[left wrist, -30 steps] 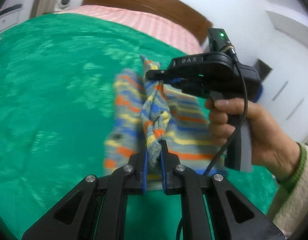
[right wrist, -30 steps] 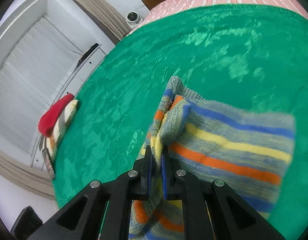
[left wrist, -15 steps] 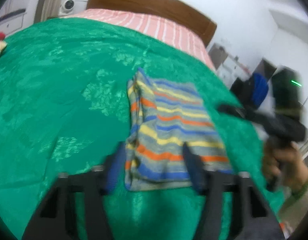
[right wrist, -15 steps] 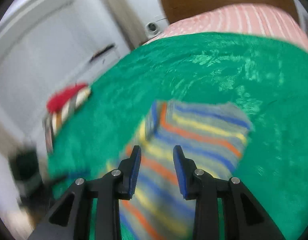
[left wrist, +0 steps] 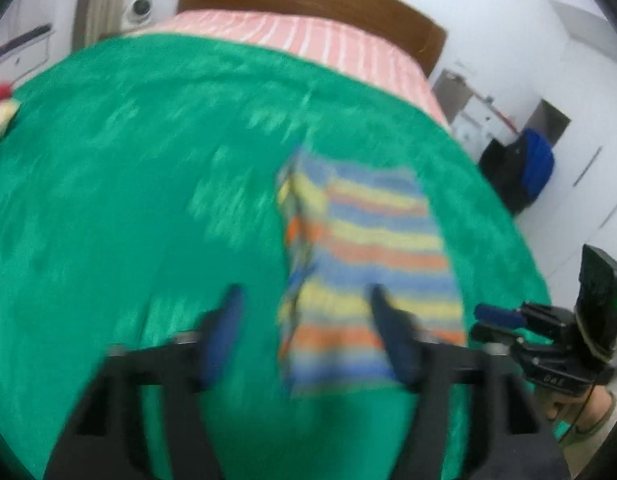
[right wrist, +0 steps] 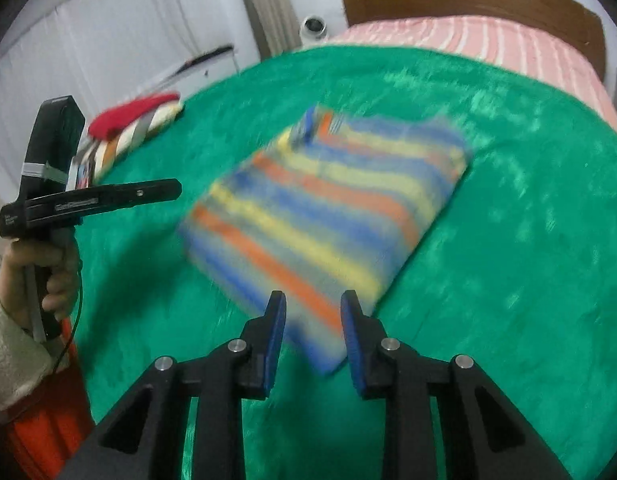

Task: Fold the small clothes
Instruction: 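Open both grippers and release the folded sweater on the bed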

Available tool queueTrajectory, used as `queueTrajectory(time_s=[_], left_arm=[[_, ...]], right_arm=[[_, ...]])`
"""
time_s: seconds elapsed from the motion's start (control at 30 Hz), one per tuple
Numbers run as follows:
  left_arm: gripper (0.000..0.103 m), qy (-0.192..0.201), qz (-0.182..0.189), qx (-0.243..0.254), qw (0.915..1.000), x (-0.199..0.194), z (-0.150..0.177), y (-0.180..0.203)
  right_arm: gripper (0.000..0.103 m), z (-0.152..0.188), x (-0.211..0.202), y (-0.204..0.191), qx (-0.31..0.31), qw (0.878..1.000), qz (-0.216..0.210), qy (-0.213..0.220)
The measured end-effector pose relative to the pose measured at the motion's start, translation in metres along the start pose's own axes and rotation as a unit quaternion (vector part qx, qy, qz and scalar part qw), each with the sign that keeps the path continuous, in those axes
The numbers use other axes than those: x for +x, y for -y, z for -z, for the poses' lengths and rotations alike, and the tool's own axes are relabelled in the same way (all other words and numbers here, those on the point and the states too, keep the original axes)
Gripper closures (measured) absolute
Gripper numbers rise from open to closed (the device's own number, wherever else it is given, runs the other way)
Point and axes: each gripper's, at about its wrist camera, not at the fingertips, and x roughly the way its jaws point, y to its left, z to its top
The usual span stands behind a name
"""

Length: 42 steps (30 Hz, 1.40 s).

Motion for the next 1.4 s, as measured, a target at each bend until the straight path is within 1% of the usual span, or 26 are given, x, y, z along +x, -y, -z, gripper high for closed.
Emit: queueTrajectory(time_s=[0.07, 0.13, 0.17, 0.2, 0.23, 0.27, 0.3, 0.37, 0.43, 0.53, 0.6, 0.63, 0.67, 0.73, 0.77, 0.8, 0.87, 0.9, 0.93, 1.03, 1.07, 1.1, 1.17, 1.23, 1.3, 1.4], left_arm=[[0.028, -0.008, -0.003, 0.031, 0.9995, 0.022, -0.023, 0.015], [0.029, -0.023, -0.026, 0.052, 0.9981, 0.054, -0.040, 0.022], [0.038, -0.033, -0.035, 0.052, 0.9975, 0.070, -0.045, 0.020], [0.074, -0.052, -0.045, 0.043, 0.9967, 0.089, -0.047, 0.013], [0.094, -0.072, -0.055, 0.030, 0.9955, 0.102, -0.046, 0.003], [0.096, -0.086, -0.055, 0.002, 0.9948, 0.112, -0.042, -0.011], [0.095, -0.077, -0.059, -0.037, 0.9946, 0.112, -0.036, -0.029], [0.102, -0.070, -0.068, -0.069, 0.9929, 0.104, -0.028, -0.048], [0.102, -0.065, -0.040, -0.084, 0.9935, 0.087, -0.018, -0.060], [0.090, -0.040, -0.015, -0.084, 0.9956, 0.048, -0.006, -0.062], [0.047, -0.024, 0.017, -0.080, 0.9964, 0.024, 0.002, -0.056], [0.041, -0.020, 0.023, -0.073, 0.9969, 0.016, 0.006, -0.050], [0.039, -0.019, 0.026, -0.065, 0.9974, 0.013, 0.008, -0.045], [0.041, -0.037, 0.026, -0.037, 0.9983, 0.016, 0.018, -0.029], [0.056, -0.049, 0.015, -0.026, 0.9983, 0.021, 0.024, -0.024], [0.078, -0.076, -0.010, -0.013, 0.9969, 0.030, 0.035, -0.022], [0.080, -0.103, -0.014, -0.017, 0.9944, 0.039, 0.052, -0.026], [0.079, -0.096, -0.014, -0.017, 0.9951, 0.033, 0.058, -0.027], [0.079, -0.096, -0.019, -0.009, 0.9952, 0.026, 0.061, -0.025], [0.068, -0.085, -0.051, 0.015, 0.9950, -0.004, 0.068, -0.014], [0.048, -0.078, -0.064, 0.027, 0.9946, -0.013, 0.071, -0.009], [0.023, -0.063, -0.079, 0.042, 0.9940, -0.026, 0.074, -0.003], [0.004, -0.035, -0.105, 0.058, 0.9922, -0.044, 0.076, 0.008], [0.004, -0.013, -0.132, 0.074, 0.9884, -0.059, 0.079, 0.017], [0.004, -0.009, -0.162, 0.080, 0.9835, -0.061, 0.076, 0.021], [0.004, 0.003, -0.189, 0.085, 0.9782, -0.066, 0.080, 0.027]], right_arm=[[0.074, -0.020, 0.000, 0.008, 0.000, 1.000, 0.021, 0.013], [0.074, -0.038, 0.006, 0.012, 0.003, 0.999, 0.031, 0.024], [0.074, -0.047, 0.011, 0.017, 0.010, 0.999, 0.030, 0.027], [0.074, -0.055, 0.018, 0.021, 0.017, 0.999, 0.026, 0.029], [0.074, -0.061, 0.025, 0.024, 0.021, 0.999, 0.024, 0.028], [0.074, -0.065, 0.038, 0.028, 0.030, 0.999, 0.020, 0.023], [0.074, -0.062, 0.052, 0.034, 0.046, 0.999, 0.018, 0.008], [0.074, -0.047, 0.079, 0.045, 0.077, 0.997, 0.014, -0.024], [0.074, -0.039, 0.075, 0.046, 0.079, 0.997, 0.013, 0.002], [0.074, -0.039, 0.054, 0.038, 0.079, 0.996, 0.031, 0.009], [0.074, -0.039, 0.030, 0.023, 0.068, 0.997, 0.023, 0.033], [0.074, -0.039, 0.020, 0.015, 0.058, 0.997, 0.016, 0.040], [0.074, -0.036, 0.011, 0.003, 0.045, 0.998, 0.010, 0.041], [0.074, -0.027, 0.008, -0.014, 0.030, 0.999, 0.001, 0.031], [0.074, -0.021, 0.011, -0.018, 0.028, 0.999, 0.000, 0.020], [0.074, -0.014, 0.016, -0.022, 0.027, 1.000, 0.001, 0.007], [0.074, 0.011, 0.032, -0.023, 0.039, 0.998, 0.015, -0.036], [0.074, 0.023, 0.034, -0.021, 0.049, 0.998, 0.015, -0.043], [0.074, 0.032, 0.029, -0.020, 0.059, 0.998, 0.014, -0.029], [0.074, 0.047, 0.003, -0.023, 0.088, 0.995, 0.028, -0.024], [0.072, 0.052, -0.006, -0.025, 0.098, 0.994, 0.032, -0.021], [0.066, 0.057, -0.015, -0.027, 0.103, 0.994, 0.035, -0.014], [0.029, 0.069, -0.033, -0.033, 0.102, 0.994, 0.047, 0.012], [0.021, 0.080, -0.049, -0.039, 0.101, 0.992, 0.062, 0.039], [0.021, 0.089, -0.061, -0.041, 0.104, 0.991, 0.073, 0.052], [0.018, 0.098, -0.072, -0.037, 0.122, 0.988, 0.073, 0.056]])
